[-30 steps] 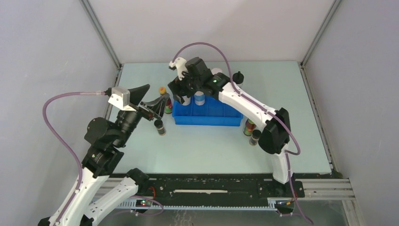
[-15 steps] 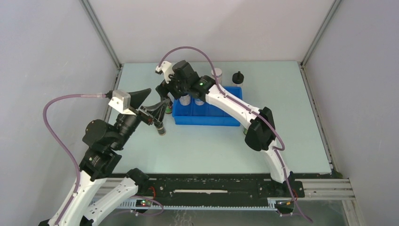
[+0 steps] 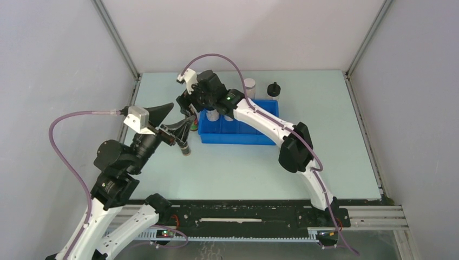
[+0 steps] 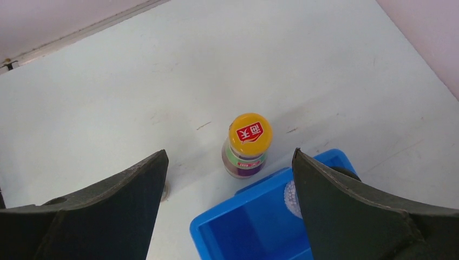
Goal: Organize the condiment bottles
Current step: Pick up the bottle from the center of the board.
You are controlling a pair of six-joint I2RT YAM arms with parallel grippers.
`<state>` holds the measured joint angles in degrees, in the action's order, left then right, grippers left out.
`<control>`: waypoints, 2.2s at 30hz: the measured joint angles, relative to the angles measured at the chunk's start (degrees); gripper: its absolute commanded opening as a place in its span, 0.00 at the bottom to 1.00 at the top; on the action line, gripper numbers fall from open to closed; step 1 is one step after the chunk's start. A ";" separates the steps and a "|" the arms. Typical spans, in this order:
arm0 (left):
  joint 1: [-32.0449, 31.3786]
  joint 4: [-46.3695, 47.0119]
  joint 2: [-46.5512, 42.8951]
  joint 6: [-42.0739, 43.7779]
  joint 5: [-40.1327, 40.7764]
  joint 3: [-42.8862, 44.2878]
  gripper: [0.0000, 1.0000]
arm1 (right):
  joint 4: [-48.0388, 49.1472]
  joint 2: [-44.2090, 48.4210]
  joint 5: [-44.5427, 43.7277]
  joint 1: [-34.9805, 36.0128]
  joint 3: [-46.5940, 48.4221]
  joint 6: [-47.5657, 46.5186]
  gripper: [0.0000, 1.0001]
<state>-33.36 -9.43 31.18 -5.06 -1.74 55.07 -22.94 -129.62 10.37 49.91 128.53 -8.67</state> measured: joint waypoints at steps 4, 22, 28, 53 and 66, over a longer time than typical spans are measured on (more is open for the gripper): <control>0.00 0.94 -0.42 0.00 0.00 -0.63 0.85 | 1.42 -1.79 0.00 -0.15 0.24 0.04 0.94; 0.00 3.26 -1.05 0.07 -0.04 -3.76 0.85 | 5.18 -7.04 1.77 -1.84 2.19 0.37 0.93; 0.00 4.33 -1.09 0.11 -0.04 -3.98 0.85 | 5.29 -8.24 2.36 -2.10 3.21 0.63 0.92; -0.28 4.83 -1.25 0.63 0.02 -5.38 0.85 | 5.20 -11.30 4.07 -2.71 6.16 1.49 0.79; -0.66 5.01 -1.25 1.05 0.09 -5.49 0.85 | 4.63 -11.91 5.51 -3.04 7.56 1.75 0.63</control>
<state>-34.02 -4.43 29.93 -4.01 -1.65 49.58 -18.31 -141.53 15.88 46.87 136.09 -6.92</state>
